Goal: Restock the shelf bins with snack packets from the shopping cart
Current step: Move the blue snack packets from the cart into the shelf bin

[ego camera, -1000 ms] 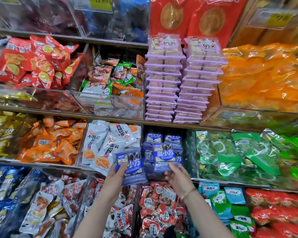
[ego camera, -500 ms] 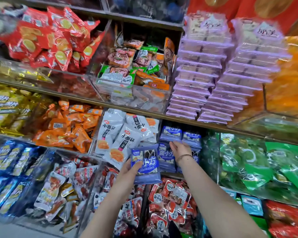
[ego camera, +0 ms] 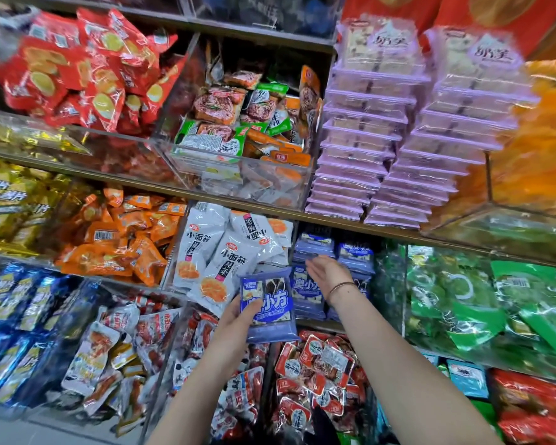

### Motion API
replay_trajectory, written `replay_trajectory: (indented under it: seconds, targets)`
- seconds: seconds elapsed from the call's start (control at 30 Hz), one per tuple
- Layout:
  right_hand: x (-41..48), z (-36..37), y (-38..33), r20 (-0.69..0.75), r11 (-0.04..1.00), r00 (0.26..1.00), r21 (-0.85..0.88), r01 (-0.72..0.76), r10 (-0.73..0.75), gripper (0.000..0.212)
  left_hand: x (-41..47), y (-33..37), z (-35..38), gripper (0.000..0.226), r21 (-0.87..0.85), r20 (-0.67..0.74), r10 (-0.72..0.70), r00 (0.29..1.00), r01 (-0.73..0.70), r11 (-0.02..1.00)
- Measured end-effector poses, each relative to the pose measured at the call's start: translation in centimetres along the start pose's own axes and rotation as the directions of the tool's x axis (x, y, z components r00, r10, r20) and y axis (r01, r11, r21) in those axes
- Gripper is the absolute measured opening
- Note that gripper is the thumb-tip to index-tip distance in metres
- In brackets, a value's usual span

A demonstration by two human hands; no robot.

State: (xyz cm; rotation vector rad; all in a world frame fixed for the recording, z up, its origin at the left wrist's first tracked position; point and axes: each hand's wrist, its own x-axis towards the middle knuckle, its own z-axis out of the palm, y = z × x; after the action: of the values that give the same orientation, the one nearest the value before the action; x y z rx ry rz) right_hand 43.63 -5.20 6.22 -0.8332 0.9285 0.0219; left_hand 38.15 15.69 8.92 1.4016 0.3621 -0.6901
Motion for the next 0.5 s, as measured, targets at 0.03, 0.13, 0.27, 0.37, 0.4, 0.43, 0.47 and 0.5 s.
replay_trajectory:
  seconds: [0.03, 0.13, 0.27, 0.37, 0.4, 0.43, 0.47, 0.5]
  targets:
    - [-0.6, -0.3, 0.2, 0.008, 1.0, 1.0, -0.016, 0.006, -0.006, 0.03, -0.2, 0.0, 0.1, 0.019, 0.001, -0.01, 0.016, 1.0, -0.016, 1.0]
    - [-4.1, -1.0, 0.9, 0.07, 0.994, 0.997, -0.11, -0.016, 0.024, 0.016, -0.4, -0.8, 0.6, 0.054, -0.003, -0.054, 0.078, 0.996, -0.078, 0.997]
    - [-9.4, -3.0, 2.4, 0.322, 0.878, 0.946, -0.444, 0.177, -0.028, 0.021, -0.7, -0.8, 2.3, 0.067, -0.095, -0.05, 0.084, 0.995, -0.088, 0.992]
    - [-11.7, -4.7, 3.4, 0.391, 0.77, 0.915, -0.553, 0.32, -0.099, 0.02, -1.0, 0.0, 4.0, 0.055, 0.042, -0.011, 0.14, 0.99, -0.14, 0.989]
    - [-11.9, -5.3, 3.7, 0.37, 0.793, 0.92, -0.518, 0.32, -0.129, 0.019, -1.0, 0.4, 4.4, 0.04, 0.124, 0.016, 0.173, 0.985, -0.173, 0.977]
    - [-11.9, -5.8, 3.8, 0.317, 0.85, 0.938, -0.447, 0.279, -0.141, 0.017, -0.9, 0.8, 4.8, 0.026, 0.224, 0.056, 0.226, 0.972, -0.233, 0.946]
    - [-11.9, -6.3, 3.8, 0.249, 0.918, 0.96, -0.336, 0.21, -0.129, 0.02, -1.0, 1.3, 5.2, 0.023, 0.303, 0.094, 0.306, 0.947, -0.32, 0.898]
    - [-11.8, -6.7, 3.7, 0.197, 0.97, 0.975, -0.201, 0.14, -0.1, 0.023, -1.0, 1.9, 5.4, 0.03, 0.374, 0.115, 0.397, 0.911, -0.41, 0.832]
